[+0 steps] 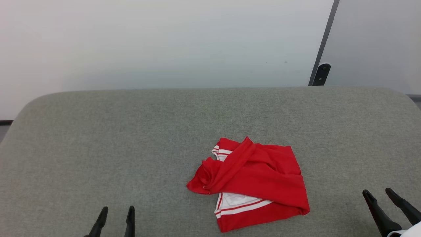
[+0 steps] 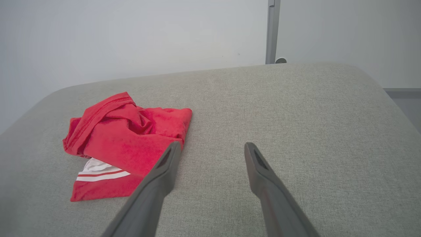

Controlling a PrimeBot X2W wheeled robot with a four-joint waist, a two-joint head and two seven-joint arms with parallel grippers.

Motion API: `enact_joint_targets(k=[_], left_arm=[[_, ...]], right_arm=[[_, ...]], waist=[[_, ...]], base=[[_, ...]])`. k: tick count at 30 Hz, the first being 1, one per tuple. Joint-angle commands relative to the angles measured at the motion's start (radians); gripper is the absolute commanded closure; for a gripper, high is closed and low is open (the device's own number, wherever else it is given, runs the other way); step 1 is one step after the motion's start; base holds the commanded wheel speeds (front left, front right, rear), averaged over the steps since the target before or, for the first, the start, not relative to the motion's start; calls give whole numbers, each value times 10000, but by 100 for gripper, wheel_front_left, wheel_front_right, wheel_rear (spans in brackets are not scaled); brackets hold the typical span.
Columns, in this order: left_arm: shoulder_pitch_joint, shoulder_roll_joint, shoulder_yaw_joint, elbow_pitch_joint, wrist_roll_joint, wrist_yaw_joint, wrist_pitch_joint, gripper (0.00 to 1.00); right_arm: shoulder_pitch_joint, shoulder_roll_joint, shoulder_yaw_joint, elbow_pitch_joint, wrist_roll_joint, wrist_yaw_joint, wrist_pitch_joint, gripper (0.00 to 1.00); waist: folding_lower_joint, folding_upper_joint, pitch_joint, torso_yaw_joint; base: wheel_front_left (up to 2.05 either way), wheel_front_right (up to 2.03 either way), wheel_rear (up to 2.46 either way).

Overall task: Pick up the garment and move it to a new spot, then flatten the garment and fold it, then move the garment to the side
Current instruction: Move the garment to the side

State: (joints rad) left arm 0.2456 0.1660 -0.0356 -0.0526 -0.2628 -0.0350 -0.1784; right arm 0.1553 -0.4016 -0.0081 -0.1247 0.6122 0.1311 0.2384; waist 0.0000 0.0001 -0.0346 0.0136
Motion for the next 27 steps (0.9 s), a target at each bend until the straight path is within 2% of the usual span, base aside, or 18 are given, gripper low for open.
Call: enact_joint_targets(k=[1,17,24,27], left_arm=[[63,40,-14,-57,-41,50,1,0],[-108,-2,-196,-195,-128,155,-17,0],[-684,-288,-517,92,-123,55,-272,0],[-1077,-391,-694,334,-74,-13,-421,0]], right_arm=[[50,40,-1,-43,-81,-10,43,0],[-396,16,197,68,15,-8,312,0],[-2137,-278,967,635,-98,-8,1493,0],[-3068,-477,1387,1012,-49,-8,2357,0]], waist=[[0,-1,8,-4],[0,-1,252,196],[0,-1,948,723],[0,-1,1285,1111]], base=[[0,0,0],[0,0,0],[0,0,0],[0,0,0]])
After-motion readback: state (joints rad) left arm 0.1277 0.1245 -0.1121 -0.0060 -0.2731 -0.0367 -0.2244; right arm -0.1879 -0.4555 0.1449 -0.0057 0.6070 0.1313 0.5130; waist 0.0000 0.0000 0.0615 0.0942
